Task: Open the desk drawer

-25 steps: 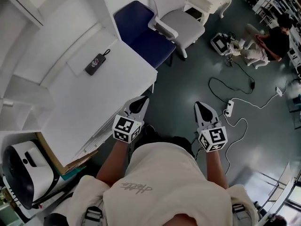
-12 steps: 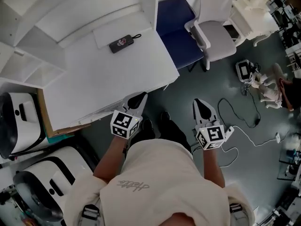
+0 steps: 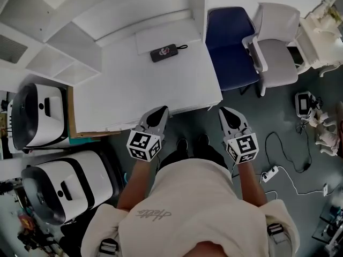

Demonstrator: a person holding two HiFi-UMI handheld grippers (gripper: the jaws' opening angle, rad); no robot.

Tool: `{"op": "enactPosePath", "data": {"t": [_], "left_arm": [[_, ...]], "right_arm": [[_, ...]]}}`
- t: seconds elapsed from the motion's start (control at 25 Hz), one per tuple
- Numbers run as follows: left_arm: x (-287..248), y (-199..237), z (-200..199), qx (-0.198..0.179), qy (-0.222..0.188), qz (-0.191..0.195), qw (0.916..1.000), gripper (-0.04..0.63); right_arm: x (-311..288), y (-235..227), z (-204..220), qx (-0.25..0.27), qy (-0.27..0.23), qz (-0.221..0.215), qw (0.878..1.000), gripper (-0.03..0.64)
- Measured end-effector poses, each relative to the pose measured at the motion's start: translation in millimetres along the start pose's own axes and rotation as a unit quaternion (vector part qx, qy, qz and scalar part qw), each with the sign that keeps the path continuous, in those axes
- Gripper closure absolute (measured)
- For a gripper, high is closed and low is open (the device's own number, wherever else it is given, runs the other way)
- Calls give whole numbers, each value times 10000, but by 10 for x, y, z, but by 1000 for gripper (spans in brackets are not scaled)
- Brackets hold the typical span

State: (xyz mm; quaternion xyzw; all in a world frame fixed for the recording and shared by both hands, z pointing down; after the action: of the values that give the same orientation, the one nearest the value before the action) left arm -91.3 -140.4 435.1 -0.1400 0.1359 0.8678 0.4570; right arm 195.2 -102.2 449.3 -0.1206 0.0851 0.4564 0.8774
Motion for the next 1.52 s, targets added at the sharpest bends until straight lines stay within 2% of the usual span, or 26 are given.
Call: {"op": "enactPosePath", "data": {"t": [0.16,0.4,0.52,0.72,0.92,1.36,1.52], "left_arm": [[21,-19,-27,26,51,-372,9993,580],[39,-15,103,304,176,-780,9963,580],[27,-61,111,496,112,-652,9966,580],[31,47,199,494,290,-649,9962,578],[96,155,304,702,357,-366,9962,578],[178,254,457,407,556,-289,9972,577],[222,313,497,491,562,-339,9966,575]], "right_arm": [[-150,-112,1,164,149,-423,9989,615],[-330,-226,-28,514,265,-882,9944,615],[-394,-255,10,519,363,-973,9932,615],[-465,-124,-28,460,369,-1021,9930,615],[-517,81,-95,546,402,-1064,9920,615],[-532,364,-26,594,625,-1099,9902,615],[-551,454,-20,641,654,-1138,9893,615]]}}
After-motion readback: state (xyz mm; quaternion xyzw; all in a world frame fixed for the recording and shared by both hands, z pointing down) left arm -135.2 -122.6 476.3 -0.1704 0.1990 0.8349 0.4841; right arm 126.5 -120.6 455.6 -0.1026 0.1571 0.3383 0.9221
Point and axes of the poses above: the fingertips, and each gripper's own axes: x backward along the fingers, y to its left, z out of its underside, the point moved 9 cm from there along x, backward along the fingers, and after that the axes turned 6 degrees about -z, right-handed, at the moved point
